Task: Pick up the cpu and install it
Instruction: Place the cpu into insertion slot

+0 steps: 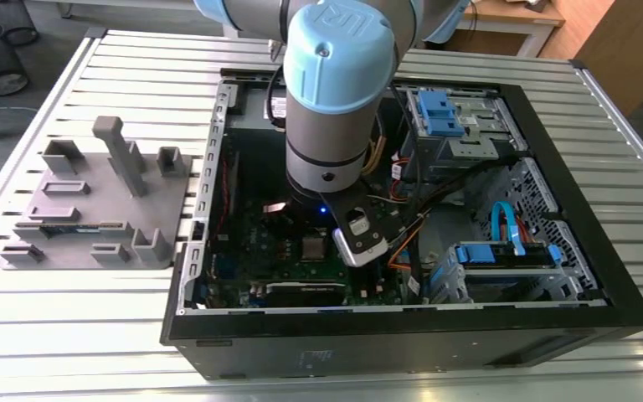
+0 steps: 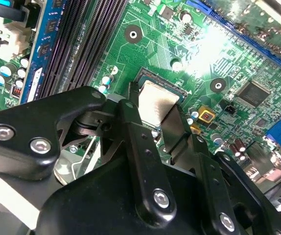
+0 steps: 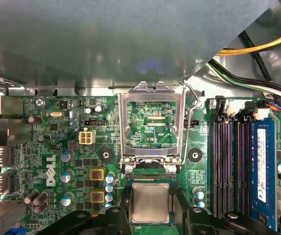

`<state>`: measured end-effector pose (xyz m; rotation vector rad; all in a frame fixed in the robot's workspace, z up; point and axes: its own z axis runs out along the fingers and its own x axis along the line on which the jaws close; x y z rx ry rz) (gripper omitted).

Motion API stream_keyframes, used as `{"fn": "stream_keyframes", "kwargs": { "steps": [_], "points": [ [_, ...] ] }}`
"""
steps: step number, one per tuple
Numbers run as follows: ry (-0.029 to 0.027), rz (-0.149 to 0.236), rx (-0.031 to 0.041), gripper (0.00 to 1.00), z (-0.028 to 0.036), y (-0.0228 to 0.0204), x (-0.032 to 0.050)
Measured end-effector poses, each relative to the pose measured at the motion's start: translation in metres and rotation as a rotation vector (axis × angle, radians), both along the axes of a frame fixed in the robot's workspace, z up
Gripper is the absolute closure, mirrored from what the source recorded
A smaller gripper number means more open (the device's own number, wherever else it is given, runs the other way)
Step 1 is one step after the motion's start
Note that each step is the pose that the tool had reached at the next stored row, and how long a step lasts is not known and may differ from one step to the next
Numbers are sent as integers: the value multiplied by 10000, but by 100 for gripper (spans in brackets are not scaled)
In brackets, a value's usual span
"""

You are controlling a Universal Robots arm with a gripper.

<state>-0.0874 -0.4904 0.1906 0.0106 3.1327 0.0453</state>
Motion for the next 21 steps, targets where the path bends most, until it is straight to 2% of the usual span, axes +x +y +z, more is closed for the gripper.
{"fn": "stream_keyframes", "kwargs": {
  "steps": [7,21],
  "points": [
    [-1,0,1,54,26,0,0],
    [0,0,1,55,35,0,4]
  ]
}}
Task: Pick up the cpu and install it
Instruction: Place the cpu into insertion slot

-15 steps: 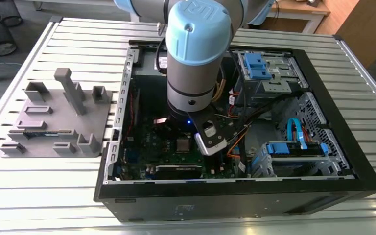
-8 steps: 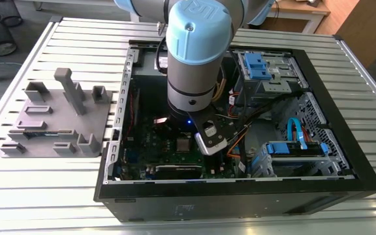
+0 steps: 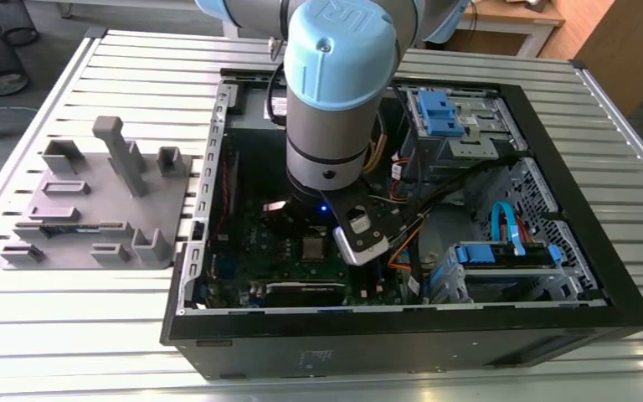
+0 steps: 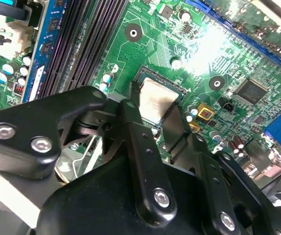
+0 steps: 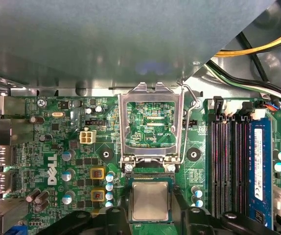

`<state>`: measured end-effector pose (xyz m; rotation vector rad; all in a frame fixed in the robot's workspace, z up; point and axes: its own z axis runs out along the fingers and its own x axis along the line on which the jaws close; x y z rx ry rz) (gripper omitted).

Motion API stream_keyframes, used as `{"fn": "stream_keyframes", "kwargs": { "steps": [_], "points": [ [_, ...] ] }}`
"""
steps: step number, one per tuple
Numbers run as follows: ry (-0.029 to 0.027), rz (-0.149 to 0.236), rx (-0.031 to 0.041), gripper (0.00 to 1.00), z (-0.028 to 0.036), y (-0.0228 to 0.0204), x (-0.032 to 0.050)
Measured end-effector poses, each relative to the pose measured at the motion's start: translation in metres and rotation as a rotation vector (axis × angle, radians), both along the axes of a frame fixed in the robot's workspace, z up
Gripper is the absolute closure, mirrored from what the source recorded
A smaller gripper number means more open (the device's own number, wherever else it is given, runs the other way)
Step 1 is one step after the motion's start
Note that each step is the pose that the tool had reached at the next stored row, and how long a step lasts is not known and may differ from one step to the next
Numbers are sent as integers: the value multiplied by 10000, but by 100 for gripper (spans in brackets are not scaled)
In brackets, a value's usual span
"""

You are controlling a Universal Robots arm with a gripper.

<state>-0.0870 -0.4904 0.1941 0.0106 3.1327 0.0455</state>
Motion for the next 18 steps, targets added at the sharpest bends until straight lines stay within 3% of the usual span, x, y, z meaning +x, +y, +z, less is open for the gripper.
{"fn": "stream_keyframes", "kwargs": {
  "steps": [1,7,9,18],
  "points": [
    [1,0,-1,55,1,0,0],
    [1,0,-1,85,2,0,0],
    [1,0,-1,89,2,0,0],
    [1,-7,-3,89,2,0,13]
  ]
}}
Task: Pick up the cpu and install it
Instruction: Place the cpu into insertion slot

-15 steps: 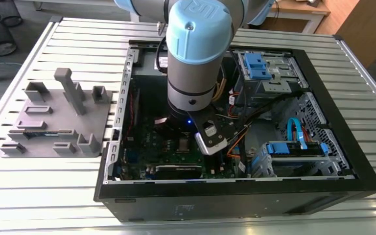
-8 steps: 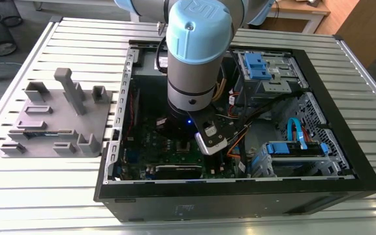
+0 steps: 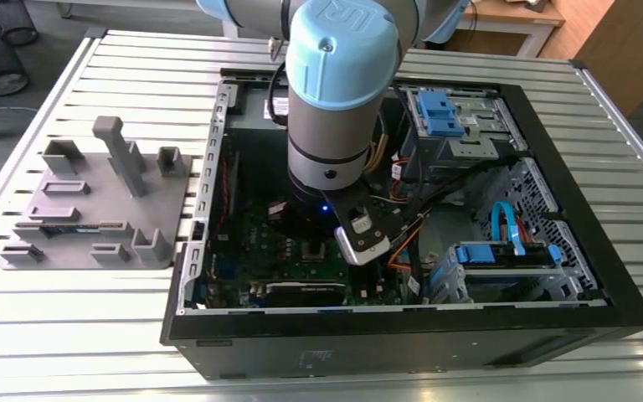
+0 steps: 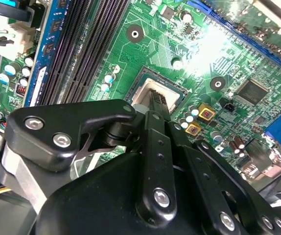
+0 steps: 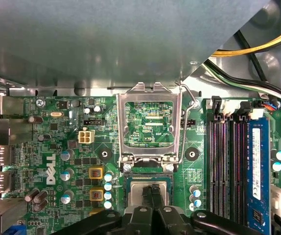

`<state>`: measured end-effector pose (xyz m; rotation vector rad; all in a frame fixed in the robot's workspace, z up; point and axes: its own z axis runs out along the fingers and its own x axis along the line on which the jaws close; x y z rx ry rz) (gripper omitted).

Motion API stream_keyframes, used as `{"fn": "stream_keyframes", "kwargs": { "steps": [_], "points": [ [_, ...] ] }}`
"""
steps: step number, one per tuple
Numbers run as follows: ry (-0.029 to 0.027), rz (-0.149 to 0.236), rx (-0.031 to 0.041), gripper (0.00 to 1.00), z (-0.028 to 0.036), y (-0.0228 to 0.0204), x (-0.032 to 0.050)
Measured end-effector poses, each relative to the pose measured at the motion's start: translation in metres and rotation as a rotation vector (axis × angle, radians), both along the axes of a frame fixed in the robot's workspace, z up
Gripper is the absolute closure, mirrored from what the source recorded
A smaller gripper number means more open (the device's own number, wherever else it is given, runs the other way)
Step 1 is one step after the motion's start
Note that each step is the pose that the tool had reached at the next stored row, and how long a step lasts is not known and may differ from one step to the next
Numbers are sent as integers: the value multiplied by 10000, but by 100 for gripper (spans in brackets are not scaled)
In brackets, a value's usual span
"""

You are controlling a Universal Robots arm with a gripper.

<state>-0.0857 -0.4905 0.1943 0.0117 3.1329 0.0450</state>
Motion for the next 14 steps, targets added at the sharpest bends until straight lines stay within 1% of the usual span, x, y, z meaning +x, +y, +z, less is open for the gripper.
{"fn": "stream_keyframes", "kwargs": {
  "steps": [6,10,14],
  "points": [
    [1,0,-2,89,-5,0,0],
    [-7,1,34,89,-7,1,-20],
    [-11,1,36,89,-7,1,-34]
  ]
}}
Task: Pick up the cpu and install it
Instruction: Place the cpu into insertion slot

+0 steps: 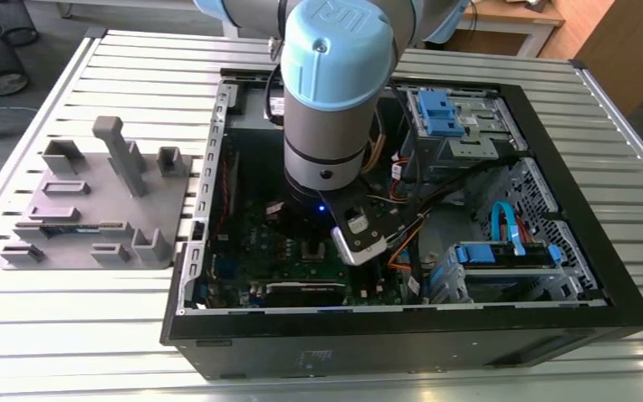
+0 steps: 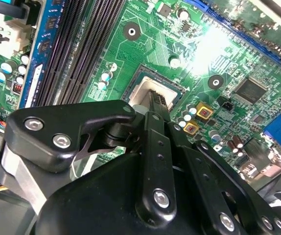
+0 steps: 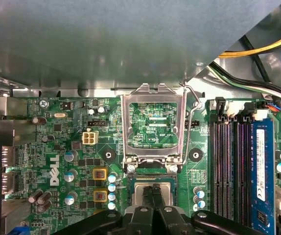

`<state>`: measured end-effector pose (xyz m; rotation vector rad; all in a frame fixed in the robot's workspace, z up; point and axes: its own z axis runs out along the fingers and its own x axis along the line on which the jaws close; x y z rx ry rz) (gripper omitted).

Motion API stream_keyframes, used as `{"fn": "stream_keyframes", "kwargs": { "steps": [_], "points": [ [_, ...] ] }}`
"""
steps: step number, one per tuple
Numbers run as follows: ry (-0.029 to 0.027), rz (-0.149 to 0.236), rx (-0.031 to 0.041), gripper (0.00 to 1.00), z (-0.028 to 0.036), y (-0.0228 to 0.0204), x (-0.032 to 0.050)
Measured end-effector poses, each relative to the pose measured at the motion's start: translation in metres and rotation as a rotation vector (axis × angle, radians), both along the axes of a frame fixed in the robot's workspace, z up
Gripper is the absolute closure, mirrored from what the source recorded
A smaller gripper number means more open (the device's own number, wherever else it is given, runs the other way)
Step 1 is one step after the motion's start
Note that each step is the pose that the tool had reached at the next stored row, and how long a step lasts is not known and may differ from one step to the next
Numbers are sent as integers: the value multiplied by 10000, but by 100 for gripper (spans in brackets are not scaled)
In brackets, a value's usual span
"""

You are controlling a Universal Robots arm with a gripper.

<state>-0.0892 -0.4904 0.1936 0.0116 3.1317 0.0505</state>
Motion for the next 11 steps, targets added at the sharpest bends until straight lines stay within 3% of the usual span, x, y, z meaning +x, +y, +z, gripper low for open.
{"fn": "stream_keyframes", "kwargs": {
  "steps": [11],
  "points": [
    [1,-3,-5,89,-15,-1,8]
  ]
}}
